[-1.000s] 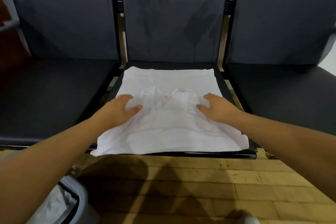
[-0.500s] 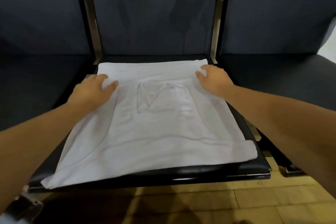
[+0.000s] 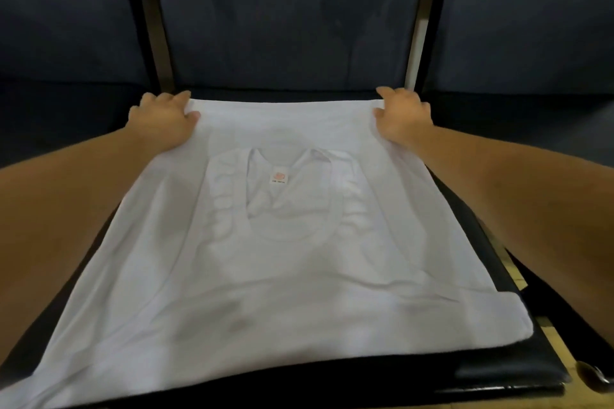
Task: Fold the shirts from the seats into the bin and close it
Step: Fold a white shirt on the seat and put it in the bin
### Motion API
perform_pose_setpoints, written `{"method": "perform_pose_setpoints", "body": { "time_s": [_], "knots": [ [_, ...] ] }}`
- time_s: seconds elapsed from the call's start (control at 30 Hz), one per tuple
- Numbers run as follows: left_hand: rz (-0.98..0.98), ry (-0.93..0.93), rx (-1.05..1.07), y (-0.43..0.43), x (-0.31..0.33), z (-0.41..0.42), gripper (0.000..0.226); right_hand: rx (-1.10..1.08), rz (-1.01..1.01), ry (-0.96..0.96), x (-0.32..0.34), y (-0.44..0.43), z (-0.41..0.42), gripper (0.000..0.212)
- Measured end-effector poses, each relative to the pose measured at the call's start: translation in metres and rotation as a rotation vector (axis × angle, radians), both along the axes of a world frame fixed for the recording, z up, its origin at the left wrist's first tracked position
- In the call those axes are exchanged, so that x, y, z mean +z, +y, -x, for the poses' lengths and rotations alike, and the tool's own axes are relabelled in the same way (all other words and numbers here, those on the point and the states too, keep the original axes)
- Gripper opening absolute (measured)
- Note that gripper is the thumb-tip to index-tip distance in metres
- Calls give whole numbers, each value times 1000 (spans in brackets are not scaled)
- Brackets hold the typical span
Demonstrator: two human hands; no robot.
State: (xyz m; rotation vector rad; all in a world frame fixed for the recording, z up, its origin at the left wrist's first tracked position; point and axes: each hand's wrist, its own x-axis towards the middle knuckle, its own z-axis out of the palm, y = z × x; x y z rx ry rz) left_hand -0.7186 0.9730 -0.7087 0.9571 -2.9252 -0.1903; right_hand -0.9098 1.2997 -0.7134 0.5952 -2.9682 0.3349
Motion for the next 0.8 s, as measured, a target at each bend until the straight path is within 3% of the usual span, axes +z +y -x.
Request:
{"method": "perform_pose_setpoints", "body": {
  "time_s": [0.07,0.17,0.2,0.27,0.43,0.5,0.57,0.67,0.8],
  "knots": [
    [6,-28,7,-8,1,3,56,-31,-73,-23,5,-6,6,45],
    [-60,69,11,-9,4,2,50,-85,-31,-33,9,-14,11,17],
    [-144,136,30,-7,6,1,47,-85,28,-82,11,-14,12,3],
    [-342,263,94,-4,10,-2,38,-80,151,-160,15,-14,12,14],
    [-862,614,287,0,30,-12,11,-69,397,-208,33,-11,3,7],
    [-1056,746,334,-2,42,-18,22,-98,551,-269,44,-8,-2,13],
    [-1126,820,318,-5,55,-24,39,-139,724,-348,58,-4,-9,31],
    [-1138,872,250,2,79,-34,36,-159,863,-337,82,1,-23,42],
    [-1089,903,216,14,110,-52,25,-135,988,-309,113,16,-50,22]
  ]
}}
